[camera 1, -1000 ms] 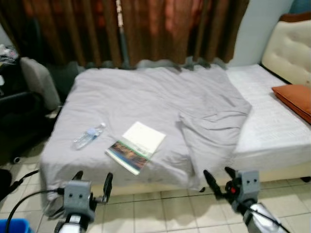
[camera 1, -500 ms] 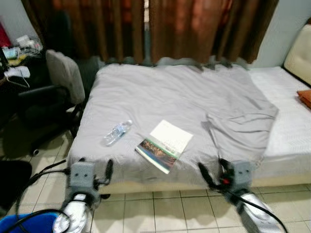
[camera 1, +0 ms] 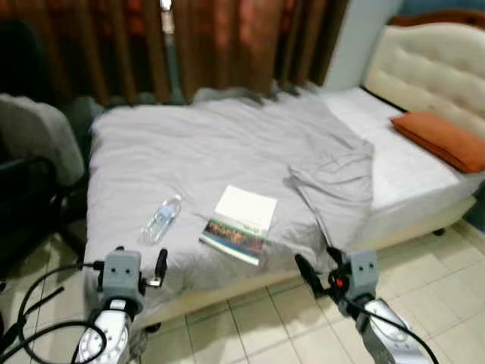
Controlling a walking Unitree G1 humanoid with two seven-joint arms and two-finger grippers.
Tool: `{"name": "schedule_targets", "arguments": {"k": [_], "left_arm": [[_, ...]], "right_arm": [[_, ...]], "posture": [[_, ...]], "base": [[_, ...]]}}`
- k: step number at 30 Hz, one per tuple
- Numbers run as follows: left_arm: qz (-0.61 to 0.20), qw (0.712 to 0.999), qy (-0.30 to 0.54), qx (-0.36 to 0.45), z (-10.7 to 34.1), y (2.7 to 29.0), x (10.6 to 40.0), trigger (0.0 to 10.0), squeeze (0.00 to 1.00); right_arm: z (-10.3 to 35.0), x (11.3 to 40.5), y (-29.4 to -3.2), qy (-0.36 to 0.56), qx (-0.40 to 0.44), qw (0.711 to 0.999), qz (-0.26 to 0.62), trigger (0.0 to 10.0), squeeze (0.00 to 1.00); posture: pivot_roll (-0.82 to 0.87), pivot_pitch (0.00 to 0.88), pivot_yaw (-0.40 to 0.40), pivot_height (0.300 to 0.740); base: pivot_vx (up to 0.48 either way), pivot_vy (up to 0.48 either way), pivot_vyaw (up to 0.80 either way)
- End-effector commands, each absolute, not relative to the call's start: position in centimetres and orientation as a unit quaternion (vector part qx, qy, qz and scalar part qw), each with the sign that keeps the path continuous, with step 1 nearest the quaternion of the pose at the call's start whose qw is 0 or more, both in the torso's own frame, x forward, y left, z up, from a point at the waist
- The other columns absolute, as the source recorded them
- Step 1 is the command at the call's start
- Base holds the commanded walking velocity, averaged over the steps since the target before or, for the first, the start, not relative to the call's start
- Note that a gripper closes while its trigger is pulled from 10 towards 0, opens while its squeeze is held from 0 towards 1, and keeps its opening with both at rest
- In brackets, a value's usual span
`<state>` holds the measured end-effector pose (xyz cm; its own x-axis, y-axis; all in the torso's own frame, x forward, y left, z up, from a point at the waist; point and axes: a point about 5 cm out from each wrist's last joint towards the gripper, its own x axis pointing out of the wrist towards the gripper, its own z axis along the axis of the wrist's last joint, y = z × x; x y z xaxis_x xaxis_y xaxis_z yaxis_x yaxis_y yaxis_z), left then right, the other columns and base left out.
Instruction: Clean up the room
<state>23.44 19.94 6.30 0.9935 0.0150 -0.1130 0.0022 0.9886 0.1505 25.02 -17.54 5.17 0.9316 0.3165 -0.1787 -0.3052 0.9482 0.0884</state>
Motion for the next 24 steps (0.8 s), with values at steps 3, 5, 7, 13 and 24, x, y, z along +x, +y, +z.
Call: {"name": "schedule_targets", "arguments": {"k": [3,5,7,13,24], "left_arm": [[-0.013,0.996,0.051,0.079,6.41,19.05,23.99,10.0,0.00],[-0.015,0.995,0.048,0.084,6.44,18.99,24.07,10.0,0.00],[-0.014,0.995,0.051,0.084,6.45,18.80,24.38,10.0,0.00],[-0.018,0.996,0.048,0.079,6.58,18.54,24.52,10.0,0.00],[-0.018,0.995,0.049,0.082,6.38,18.45,24.51,10.0,0.00]], "right_arm": [[5.56,25.22,-18.24,0.089,0.019,0.985,0.148,10.0,0.00],[5.57,25.23,-18.24,0.089,0.019,0.985,0.148,10.0,0.00],[5.66,25.27,-18.25,0.084,0.021,0.986,0.146,10.0,0.00],[5.70,25.24,-18.19,0.082,0.022,0.986,0.145,10.0,0.00],[5.50,25.09,-18.07,0.085,0.023,0.985,0.147,10.0,0.00]], "posture": [[-0.01,0.000,-0.027,0.740],[-0.01,0.000,-0.027,0.740],[-0.02,0.000,-0.024,0.740],[-0.02,0.000,-0.022,0.740],[-0.02,0.003,-0.020,0.740]], "base": [[0.000,0.446,-0.80],[0.000,0.446,-0.80],[0.000,0.000,0.00],[0.267,0.000,0.00],[0.461,0.000,0.00]]}}
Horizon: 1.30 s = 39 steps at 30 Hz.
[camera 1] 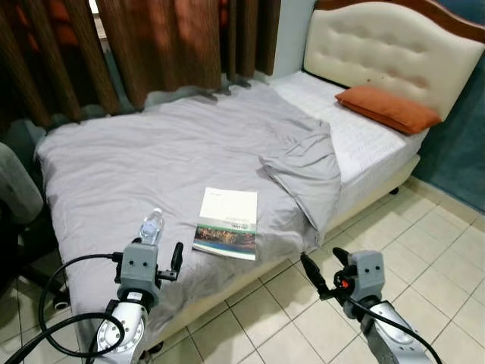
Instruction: Clean up the room
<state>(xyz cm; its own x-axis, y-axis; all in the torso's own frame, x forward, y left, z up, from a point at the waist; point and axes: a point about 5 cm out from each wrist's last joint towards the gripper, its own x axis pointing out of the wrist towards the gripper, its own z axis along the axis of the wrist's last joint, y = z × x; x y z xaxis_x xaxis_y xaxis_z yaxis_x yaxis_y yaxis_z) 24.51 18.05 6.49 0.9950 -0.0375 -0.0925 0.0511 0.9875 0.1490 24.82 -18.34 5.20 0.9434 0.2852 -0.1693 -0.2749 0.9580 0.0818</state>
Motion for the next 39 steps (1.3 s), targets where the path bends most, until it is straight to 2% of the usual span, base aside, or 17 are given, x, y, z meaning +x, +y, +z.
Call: {"name": "schedule_targets", "arguments": {"k": [1,9,21,31,34,39], "left_arm": [[-0.017,0.995,0.050,0.082,6.4,18.4,24.5,10.0,0.00],[-0.010,0.996,0.055,0.073,6.2,18.4,24.5,10.0,0.00],[0.002,0.996,0.064,0.068,6.0,18.4,24.8,10.0,0.00],[0.006,0.995,0.072,0.066,5.8,18.4,24.8,10.0,0.00],[-0.001,0.993,0.070,0.092,5.8,18.2,25.1,10.0,0.00],[-0.005,0.994,0.075,0.085,5.9,17.9,25.6,10.0,0.00]], "right_arm": [[5.5,25.1,-18.1,0.086,0.023,0.985,0.148,10.0,0.00],[5.3,25.0,-18.0,0.090,0.023,0.985,0.149,10.0,0.00],[5.2,24.9,-17.9,0.096,0.022,0.982,0.159,10.0,0.00],[4.9,24.1,-18.0,0.108,0.019,0.979,0.170,10.0,0.00],[4.9,24.0,-18.0,0.109,0.019,0.979,0.171,10.0,0.00],[4.9,24.0,-17.9,0.110,0.019,0.979,0.171,10.0,0.00]], "posture": [[-0.02,0.004,-0.018,0.740],[-0.02,0.005,-0.018,0.740],[-0.03,0.008,-0.024,0.740],[-0.04,0.018,-0.025,0.740],[-0.04,0.016,-0.023,0.740],[-0.04,0.015,-0.015,0.740]], "base": [[0.461,0.000,0.00],[0.451,0.000,0.00],[0.297,0.377,0.00],[0.000,0.432,0.00],[0.000,0.440,0.00],[0.000,0.000,0.00]]}}
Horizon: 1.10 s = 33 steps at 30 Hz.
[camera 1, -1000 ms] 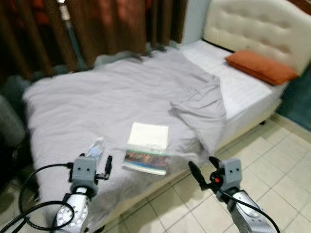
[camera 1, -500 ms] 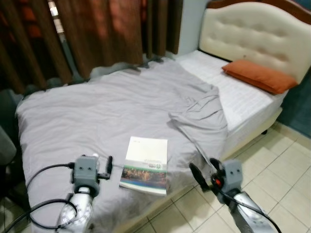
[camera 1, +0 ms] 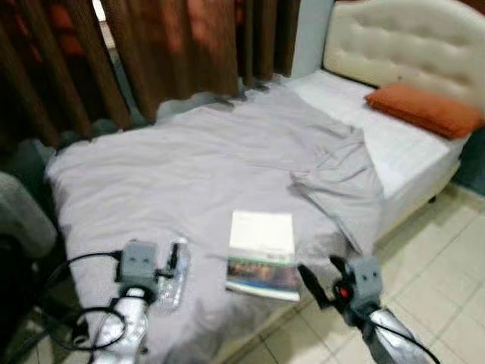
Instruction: Clean up the room
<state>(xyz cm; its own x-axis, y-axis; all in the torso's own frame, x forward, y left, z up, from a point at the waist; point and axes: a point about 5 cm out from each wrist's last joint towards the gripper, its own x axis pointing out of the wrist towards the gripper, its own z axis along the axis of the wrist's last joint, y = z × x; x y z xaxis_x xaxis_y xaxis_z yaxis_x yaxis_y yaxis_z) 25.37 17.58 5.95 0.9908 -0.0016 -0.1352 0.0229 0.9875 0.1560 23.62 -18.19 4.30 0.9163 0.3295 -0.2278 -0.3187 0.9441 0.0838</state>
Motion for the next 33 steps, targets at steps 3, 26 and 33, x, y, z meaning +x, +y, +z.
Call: {"name": "schedule_targets", "arguments": {"k": [3,26,33], "left_arm": [[-0.001,0.994,0.073,0.086,6.0,18.2,25.8,10.0,0.00],[0.020,0.993,0.080,0.089,6.5,18.3,28.0,10.0,0.00],[0.028,0.987,0.090,0.127,6.3,18.7,29.4,10.0,0.00]], "right_arm": [[4.8,23.8,-17.9,0.112,0.020,0.979,0.170,10.0,0.00],[4.8,23.2,-17.7,0.118,0.016,0.978,0.172,10.0,0.00],[4.9,22.9,-18.2,0.118,0.012,0.979,0.165,10.0,0.00]], "posture": [[-0.05,0.013,-0.013,0.740],[-0.07,0.037,-0.006,0.740],[-0.09,0.051,-0.007,0.740]], "base": [[0.000,0.000,0.00],[0.341,0.000,0.00],[0.000,0.000,0.00]]}}
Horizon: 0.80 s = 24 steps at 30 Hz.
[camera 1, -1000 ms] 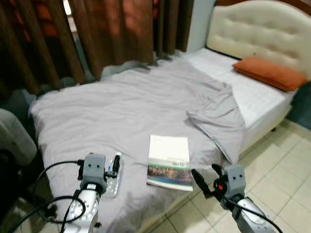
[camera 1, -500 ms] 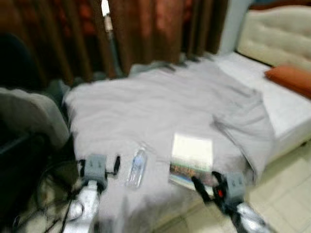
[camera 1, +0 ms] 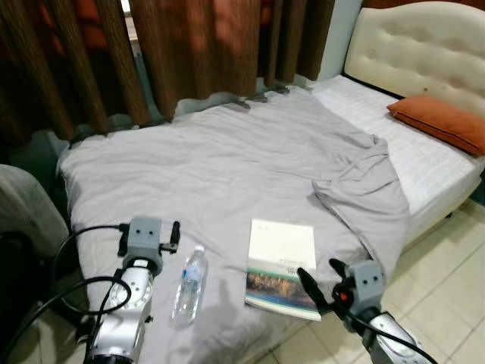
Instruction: Clean up the room
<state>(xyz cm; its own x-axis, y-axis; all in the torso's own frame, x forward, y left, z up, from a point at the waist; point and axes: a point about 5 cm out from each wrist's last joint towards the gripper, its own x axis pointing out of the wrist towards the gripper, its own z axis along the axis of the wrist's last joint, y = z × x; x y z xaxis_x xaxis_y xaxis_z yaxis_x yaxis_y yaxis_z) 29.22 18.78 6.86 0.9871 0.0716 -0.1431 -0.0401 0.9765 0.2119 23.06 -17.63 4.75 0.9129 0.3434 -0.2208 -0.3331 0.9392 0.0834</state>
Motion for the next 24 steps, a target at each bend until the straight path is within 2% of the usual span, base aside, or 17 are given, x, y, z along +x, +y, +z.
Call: {"name": "schedule_targets", "arguments": {"k": [1,5,8,11,15,16,17,18,19,22,23,24], "left_arm": [[0.028,0.987,0.090,0.127,6.3,18.7,29.4,10.0,0.00],[0.041,0.981,0.101,0.162,6.4,19.2,31.3,10.0,0.00],[0.055,0.977,0.101,0.177,8.0,20.1,34.2,10.0,0.00],[0.062,0.975,0.099,0.189,8.8,20.4,35.1,10.0,0.00],[0.098,0.964,0.109,0.223,10.5,21.3,36.8,10.0,0.00],[0.105,0.962,0.106,0.230,11.2,21.6,37.2,10.0,0.00],[0.105,0.962,0.106,0.230,11.2,21.6,37.2,10.0,0.00],[0.118,0.958,0.104,0.238,12.2,22.1,37.8,10.0,0.00],[0.118,0.958,0.104,0.238,12.2,22.1,37.8,10.0,0.00],[0.127,0.954,0.097,0.252,13.4,22.8,38.2,10.0,0.00],[0.127,0.953,0.091,0.261,13.9,23.1,38.4,10.0,0.00],[0.126,0.951,0.088,0.270,14.3,23.2,38.5,10.0,0.00]], "right_arm": [[4.9,22.9,-18.2,0.118,0.012,0.979,0.165,10.0,0.00],[5.0,22.7,-18.3,0.119,0.012,0.979,0.164,10.0,0.00],[5.3,22.5,-18.1,0.122,0.014,0.977,0.174,10.0,0.00],[5.5,22.2,-18.0,0.123,0.014,0.976,0.179,10.0,0.00],[6.8,20.5,-17.5,0.127,0.018,0.973,0.190,10.0,0.00],[7.5,19.5,-17.3,0.128,0.018,0.972,0.195,10.0,0.00],[7.5,19.5,-17.3,0.128,0.018,0.972,0.195,10.0,0.00],[8.2,17.8,-16.9,0.142,0.020,0.968,0.206,10.0,0.00],[8.2,17.8,-16.9,0.142,0.020,0.968,0.206,10.0,0.00],[9.1,15.4,-16.4,0.161,0.019,0.963,0.217,10.0,0.00],[9.6,14.5,-16.1,0.166,0.023,0.961,0.220,10.0,0.00],[10.2,13.7,-15.9,0.170,0.025,0.960,0.222,10.0,0.00]], "posture": [[-0.09,0.051,-0.007,0.740],[-0.10,0.073,-0.013,0.740],[-0.11,0.110,-0.018,0.740],[-0.12,0.151,-0.019,0.740],[-0.18,0.345,-0.026,0.740],[-0.20,0.442,-0.028,0.740],[-0.20,0.442,-0.028,0.740],[-0.21,0.506,-0.034,0.740],[-0.21,0.506,-0.034,0.740],[-0.25,0.602,-0.046,0.740],[-0.28,0.663,-0.059,0.740],[-0.29,0.677,-0.058,0.740]], "base": [[0.000,0.000,0.00],[0.000,0.000,0.00],[0.000,0.000,0.00],[0.000,0.000,0.00],[0.000,0.000,0.00],[0.000,0.000,0.00],[0.000,0.000,0.00],[0.000,0.000,0.00],[0.000,0.000,0.00],[0.000,0.000,0.00],[0.000,0.000,0.00],[0.000,0.000,0.00]]}}
